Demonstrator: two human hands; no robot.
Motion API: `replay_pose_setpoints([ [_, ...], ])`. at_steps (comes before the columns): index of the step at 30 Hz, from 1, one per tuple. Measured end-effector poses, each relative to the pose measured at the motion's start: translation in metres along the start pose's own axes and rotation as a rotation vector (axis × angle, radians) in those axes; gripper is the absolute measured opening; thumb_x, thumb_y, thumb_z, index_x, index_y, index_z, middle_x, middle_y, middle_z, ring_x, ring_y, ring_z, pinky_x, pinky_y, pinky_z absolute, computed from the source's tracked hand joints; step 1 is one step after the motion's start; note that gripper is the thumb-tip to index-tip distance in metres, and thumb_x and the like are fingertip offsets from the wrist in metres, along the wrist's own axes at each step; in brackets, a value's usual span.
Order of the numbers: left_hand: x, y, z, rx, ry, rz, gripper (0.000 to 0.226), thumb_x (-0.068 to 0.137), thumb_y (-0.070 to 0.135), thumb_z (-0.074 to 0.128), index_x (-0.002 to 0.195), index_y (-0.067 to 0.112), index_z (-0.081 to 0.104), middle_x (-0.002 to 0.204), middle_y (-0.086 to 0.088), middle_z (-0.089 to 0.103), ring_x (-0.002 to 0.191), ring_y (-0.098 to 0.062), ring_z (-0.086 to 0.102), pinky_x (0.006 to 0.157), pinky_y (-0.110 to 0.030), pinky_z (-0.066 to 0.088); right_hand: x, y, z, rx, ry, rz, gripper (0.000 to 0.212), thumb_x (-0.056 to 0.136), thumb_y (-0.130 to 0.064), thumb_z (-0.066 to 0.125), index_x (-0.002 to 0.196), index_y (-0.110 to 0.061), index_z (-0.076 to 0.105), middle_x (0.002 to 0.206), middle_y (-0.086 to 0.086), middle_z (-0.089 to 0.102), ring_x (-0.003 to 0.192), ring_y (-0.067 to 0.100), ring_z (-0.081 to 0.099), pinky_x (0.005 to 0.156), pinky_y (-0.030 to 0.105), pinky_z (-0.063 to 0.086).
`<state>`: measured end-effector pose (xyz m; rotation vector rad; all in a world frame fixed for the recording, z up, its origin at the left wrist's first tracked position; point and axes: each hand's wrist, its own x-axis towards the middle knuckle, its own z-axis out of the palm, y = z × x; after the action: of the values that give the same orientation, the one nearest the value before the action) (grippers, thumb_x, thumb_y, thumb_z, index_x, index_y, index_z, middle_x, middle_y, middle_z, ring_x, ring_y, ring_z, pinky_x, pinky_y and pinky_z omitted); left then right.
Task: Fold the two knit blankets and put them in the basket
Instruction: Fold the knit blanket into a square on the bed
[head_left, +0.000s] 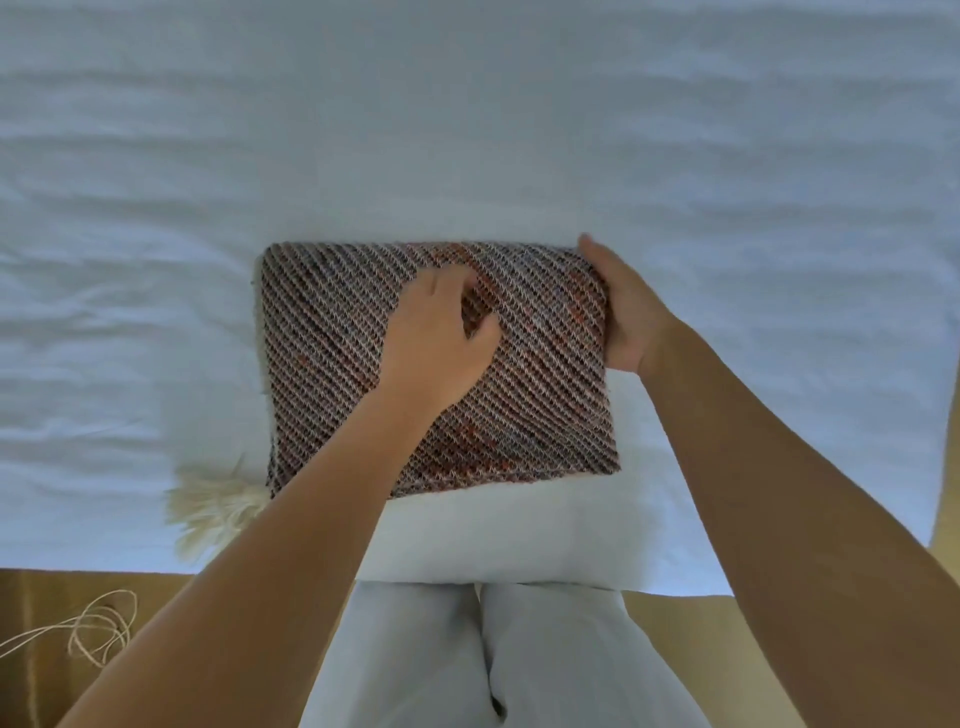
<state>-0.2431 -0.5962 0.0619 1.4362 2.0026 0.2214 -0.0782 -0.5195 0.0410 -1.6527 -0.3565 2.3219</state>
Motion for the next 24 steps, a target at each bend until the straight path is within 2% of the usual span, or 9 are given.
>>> replay_pose_setpoints([
  [2,0.017,0.005,0.005,0.055,0.125,0.04,0.052,0.092,0.039,0.049,0.138,0.016,0.039,0.139,-0.006,0.042,0.131,-0.021,0.036,0.109,-0.035,0.026,0.005,-0.002,0.006,-0.144,-0.034,0.074,0.029,0.085,-0.04,0.059,0.097,-0.014,0.065,0.084,0.006,0.075,0.08,0.021,0.07,0.078,0.034,0.053],
  [5,0.029,-0.002,0.024,0.182,0.009,0.053,0.069,0.091,0.058,0.037,0.148,0.024,0.019,0.157,-0.006,0.016,0.145,-0.024,0.009,0.115,-0.049,0.006,0.01,-0.007,-0.003,-0.15,-0.003,0.032,0.019,0.086,-0.022,0.061,0.099,-0.007,0.063,0.087,0.008,0.074,0.075,0.019,0.072,0.069,0.03,0.057],
  [8,0.028,-0.02,0.049,0.398,-0.164,0.028,0.091,0.081,0.076,0.027,0.149,0.028,-0.009,0.158,-0.006,-0.012,0.145,-0.026,-0.015,0.113,-0.052,-0.009,0.027,-0.001,-0.018,-0.129,0.23,-0.163,0.029,0.084,-0.011,0.065,0.112,-0.003,0.059,0.107,0.012,0.067,0.087,0.023,0.068,0.077,0.035,0.055],
  [10,0.031,-0.024,0.059,0.464,-0.191,0.009,0.096,0.079,0.078,0.027,0.147,0.027,-0.018,0.156,-0.008,-0.02,0.143,-0.028,-0.02,0.111,-0.052,-0.013,0.035,0.004,-0.012,-0.405,0.431,-0.341,0.031,0.084,-0.021,0.066,0.112,-0.008,0.061,0.103,0.005,0.066,0.092,0.02,0.064,0.085,0.034,0.052],
  [12,0.036,-0.022,0.062,0.476,-0.182,-0.016,0.1,0.078,0.079,0.029,0.146,0.025,-0.02,0.156,-0.01,-0.022,0.143,-0.029,-0.021,0.11,-0.052,-0.015,0.035,0.009,0.001,-0.648,0.578,-0.472,0.043,0.084,-0.037,0.064,0.117,-0.011,0.057,0.107,0.0,0.062,0.1,0.016,0.059,0.092,0.03,0.047],
  [13,0.037,-0.022,0.061,0.483,-0.182,-0.021,0.101,0.078,0.079,0.03,0.146,0.024,-0.02,0.155,-0.011,-0.022,0.142,-0.029,-0.021,0.11,-0.052,-0.015,0.03,0.013,0.005,-0.644,0.592,-0.463,0.05,0.083,-0.043,0.063,0.122,-0.013,0.053,0.11,-0.002,0.058,0.102,0.014,0.056,0.092,0.028,0.045],
  [16,0.04,-0.027,0.057,0.506,-0.194,0.014,0.101,0.077,0.08,0.029,0.146,0.024,-0.022,0.155,-0.01,-0.022,0.143,-0.029,-0.021,0.111,-0.054,-0.012,0.004,0.034,-0.006,-0.57,0.446,-0.244,0.06,0.076,-0.054,0.065,0.123,-0.019,0.053,0.108,-0.004,0.059,0.097,0.015,0.058,0.089,0.03,0.047],
  [20,0.039,-0.03,0.056,0.524,-0.208,0.047,0.101,0.077,0.08,0.027,0.146,0.024,-0.021,0.156,-0.01,-0.021,0.143,-0.029,-0.02,0.111,-0.055,-0.011,-0.019,0.072,-0.03,-0.52,0.298,0.014,0.044,0.086,-0.043,0.06,0.119,-0.013,0.06,0.109,0.005,0.065,0.089,0.021,0.061,0.085,0.032,0.047],
  [24,0.024,-0.03,0.057,0.491,-0.141,0.129,0.09,0.086,0.069,0.03,0.149,0.019,-0.008,0.158,-0.012,-0.012,0.145,-0.029,-0.013,0.11,-0.053,-0.013,-0.002,0.099,-0.027,-0.722,0.505,-0.151,0.045,0.093,-0.043,0.049,0.122,-0.01,0.057,0.115,0.012,0.065,0.102,0.031,0.061,0.087,0.034,0.047],
])
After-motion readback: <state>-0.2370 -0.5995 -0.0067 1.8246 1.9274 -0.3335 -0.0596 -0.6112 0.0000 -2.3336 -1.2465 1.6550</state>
